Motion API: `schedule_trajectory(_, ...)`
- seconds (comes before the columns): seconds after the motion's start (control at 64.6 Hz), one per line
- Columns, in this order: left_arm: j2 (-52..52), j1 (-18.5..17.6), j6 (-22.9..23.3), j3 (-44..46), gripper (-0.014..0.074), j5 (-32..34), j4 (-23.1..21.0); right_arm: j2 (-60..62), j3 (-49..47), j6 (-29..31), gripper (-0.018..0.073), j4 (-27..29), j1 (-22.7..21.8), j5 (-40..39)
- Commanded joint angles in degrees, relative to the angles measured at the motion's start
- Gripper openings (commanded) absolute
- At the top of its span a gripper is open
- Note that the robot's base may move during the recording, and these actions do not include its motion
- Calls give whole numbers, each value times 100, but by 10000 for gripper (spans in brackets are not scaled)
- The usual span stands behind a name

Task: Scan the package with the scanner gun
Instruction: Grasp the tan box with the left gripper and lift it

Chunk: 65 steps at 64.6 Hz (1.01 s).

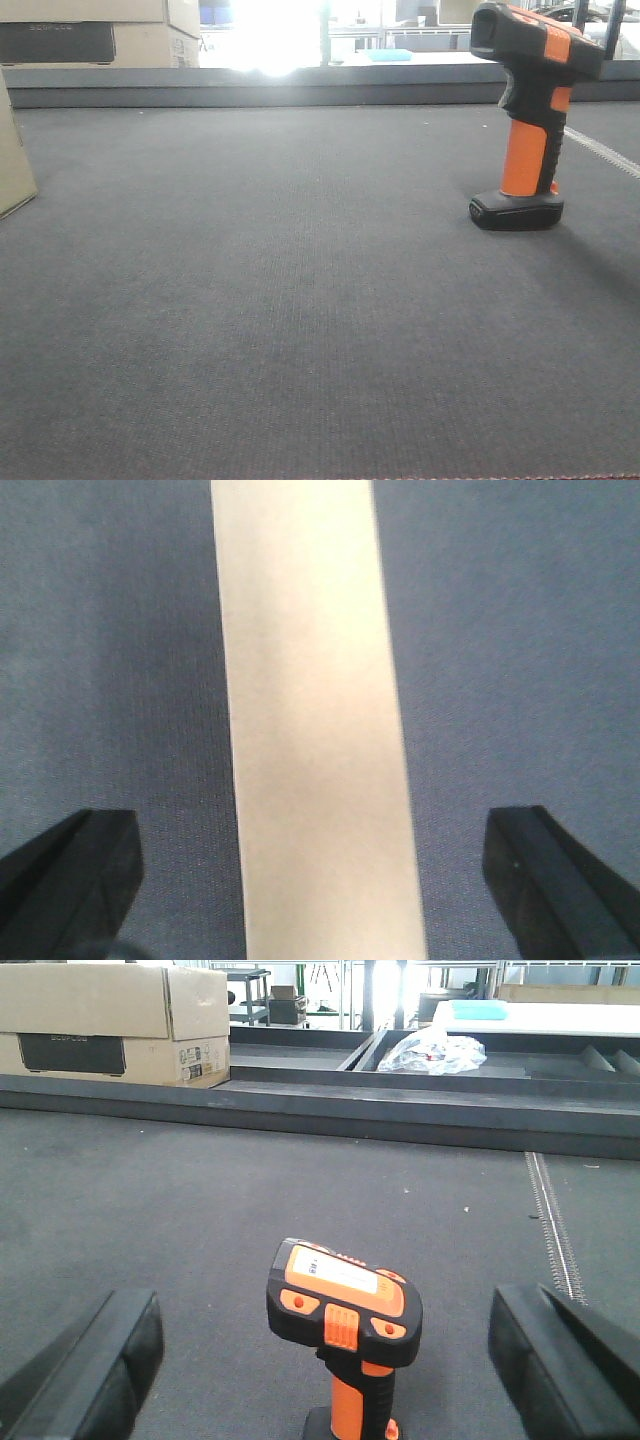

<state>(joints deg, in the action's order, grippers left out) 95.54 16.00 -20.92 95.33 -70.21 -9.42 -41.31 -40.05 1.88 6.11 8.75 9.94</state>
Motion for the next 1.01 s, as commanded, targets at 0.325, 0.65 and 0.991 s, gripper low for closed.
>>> schedule_trajectory(0.325, 438, -384, 39, 21, 587, 24, 634, -14, -49, 7, 568, -27, 2, -135)
schedule_trajectory(0.65, 701, -384, 252, 21, 579, 24, 611, -14, -49, 7, 568, -27, -1, -124)
schedule_trajectory(0.991, 701, -384, 315, 21, 2, 24, 611, -14, -49, 7, 568, -27, -1, -111)
